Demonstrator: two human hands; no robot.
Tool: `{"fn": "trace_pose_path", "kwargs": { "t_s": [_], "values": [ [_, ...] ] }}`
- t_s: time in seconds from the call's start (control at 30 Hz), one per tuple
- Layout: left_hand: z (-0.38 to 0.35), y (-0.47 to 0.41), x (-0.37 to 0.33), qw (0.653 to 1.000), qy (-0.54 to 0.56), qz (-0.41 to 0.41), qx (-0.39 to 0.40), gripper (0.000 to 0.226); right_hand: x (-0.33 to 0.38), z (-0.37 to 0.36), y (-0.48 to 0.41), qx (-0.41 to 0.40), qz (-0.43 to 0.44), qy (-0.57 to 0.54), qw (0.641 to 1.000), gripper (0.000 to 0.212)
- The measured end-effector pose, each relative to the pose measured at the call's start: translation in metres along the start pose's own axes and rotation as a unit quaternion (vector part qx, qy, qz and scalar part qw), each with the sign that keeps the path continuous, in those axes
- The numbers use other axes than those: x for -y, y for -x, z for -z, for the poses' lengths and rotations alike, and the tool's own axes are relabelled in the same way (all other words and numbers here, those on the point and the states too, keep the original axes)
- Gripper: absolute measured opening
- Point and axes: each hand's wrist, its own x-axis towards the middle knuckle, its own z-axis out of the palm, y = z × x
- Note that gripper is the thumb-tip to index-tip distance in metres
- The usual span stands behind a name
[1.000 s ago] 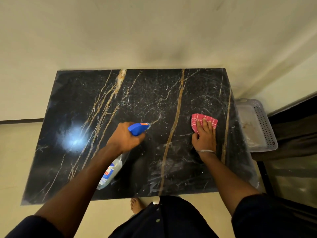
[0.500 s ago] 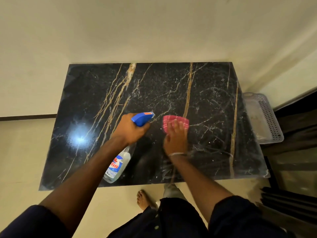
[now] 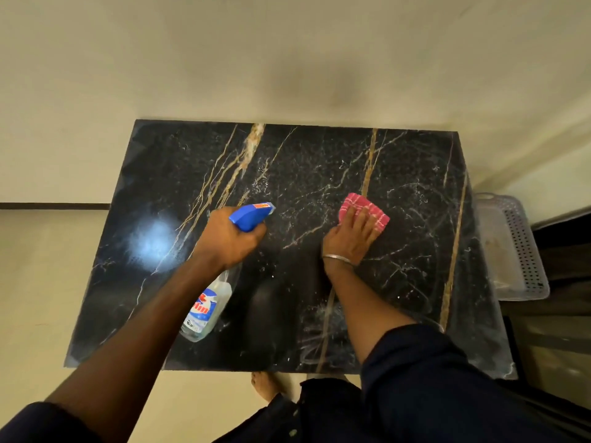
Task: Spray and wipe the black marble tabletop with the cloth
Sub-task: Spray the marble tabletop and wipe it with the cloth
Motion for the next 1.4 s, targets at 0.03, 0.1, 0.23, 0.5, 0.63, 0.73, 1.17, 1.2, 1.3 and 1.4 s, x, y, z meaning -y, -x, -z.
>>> {"fn": "trace_pose_path", "kwargs": {
  "t_s": [0.03,0.1,0.23,0.5,0.63,0.73,1.17,1.2,1.3,1.4],
  "values": [
    [0.001,-0.003,-0.001,1.000,-0.001,0.001,-0.008,0.026,0.015,-0.005,0.003,0.006,0.047,-0.005,0.999,0.064],
    [0.000,-0.008,-0.004,1.000,-0.002,0.000,-0.017,0.025,0.039,-0.015,0.009,0.058,0.222,-0.010,0.973,0.063],
    [-0.003,-0.016,-0.007,1.000,-0.006,-0.009,-0.017,0.024,0.032,-0.013,-0.024,0.121,0.500,0.042,0.856,0.060],
    [-0.010,-0.002,0.002,1.000,-0.023,-0.013,0.013,0.021,-0.060,0.020,-0.041,0.038,0.104,0.018,0.994,0.061],
    [-0.020,0.018,-0.002,0.998,-0.028,-0.034,0.042,0.025,-0.036,0.008,0.038,0.065,0.211,-0.015,0.975,0.066],
    [-0.028,0.030,0.000,0.996,-0.051,-0.049,0.057,0.016,-0.049,0.000,0.093,0.120,0.366,-0.020,0.923,0.067],
    [-0.047,0.076,0.016,0.994,-0.061,-0.068,0.065,0.018,-0.094,0.016,0.133,0.015,0.088,-0.013,0.996,0.059],
    [-0.049,0.077,0.016,0.993,-0.059,-0.069,0.072,0.018,-0.081,0.011,0.147,0.021,0.121,-0.019,0.992,0.059],
    [-0.053,0.082,0.015,0.991,-0.061,-0.086,0.085,0.015,-0.057,-0.002,0.183,0.079,0.256,-0.015,0.963,0.065],
    [-0.055,0.082,0.019,0.991,-0.066,-0.081,0.084,0.024,-0.084,0.003,0.180,0.104,0.369,0.016,0.923,0.064]
  ]
}}
